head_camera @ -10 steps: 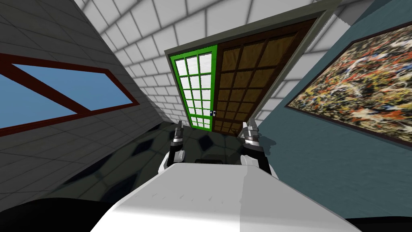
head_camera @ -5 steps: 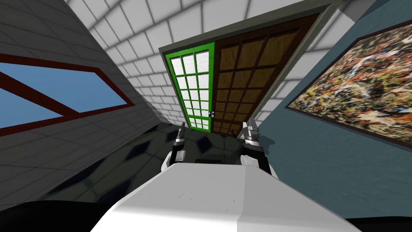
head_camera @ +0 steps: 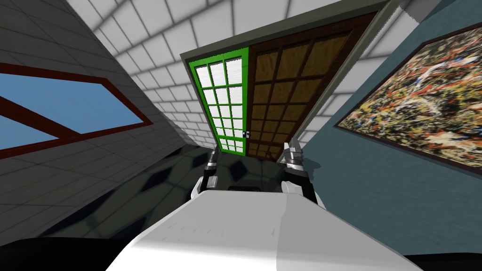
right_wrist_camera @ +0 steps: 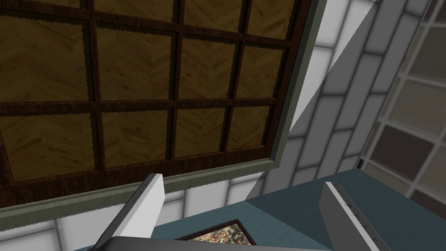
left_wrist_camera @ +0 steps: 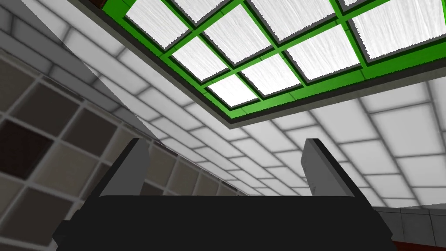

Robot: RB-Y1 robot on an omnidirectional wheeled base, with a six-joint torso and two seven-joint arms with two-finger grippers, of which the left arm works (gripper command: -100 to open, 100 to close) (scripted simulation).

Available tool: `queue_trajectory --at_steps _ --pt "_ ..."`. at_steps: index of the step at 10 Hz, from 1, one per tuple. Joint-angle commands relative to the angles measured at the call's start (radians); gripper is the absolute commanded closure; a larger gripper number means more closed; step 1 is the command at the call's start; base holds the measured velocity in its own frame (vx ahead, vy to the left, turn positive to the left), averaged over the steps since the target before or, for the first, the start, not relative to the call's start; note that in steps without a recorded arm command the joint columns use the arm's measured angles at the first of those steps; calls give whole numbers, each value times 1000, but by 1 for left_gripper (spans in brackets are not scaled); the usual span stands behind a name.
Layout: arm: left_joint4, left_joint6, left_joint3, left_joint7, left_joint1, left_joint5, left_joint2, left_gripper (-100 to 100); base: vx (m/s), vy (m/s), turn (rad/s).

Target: Pull the door open

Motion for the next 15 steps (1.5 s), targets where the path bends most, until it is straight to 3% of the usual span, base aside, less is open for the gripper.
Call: queue_trajectory --at_steps 1,7,8,13,15 --pt "50 -7 2 -44 -21 -4 7 -100 106 -56 -30" --pt "210 -36 6 -173 -80 -18 21 -100 86 -50 -29" --pt "214 -36 6 -173 -80 -18 21 -100 64 -38 -6" --pt "368 -64 10 -301 -140 -32 33 -100 89 -50 -33" --pt "405 -70 11 -326 -151 -35 36 -100 68 -16 -13"
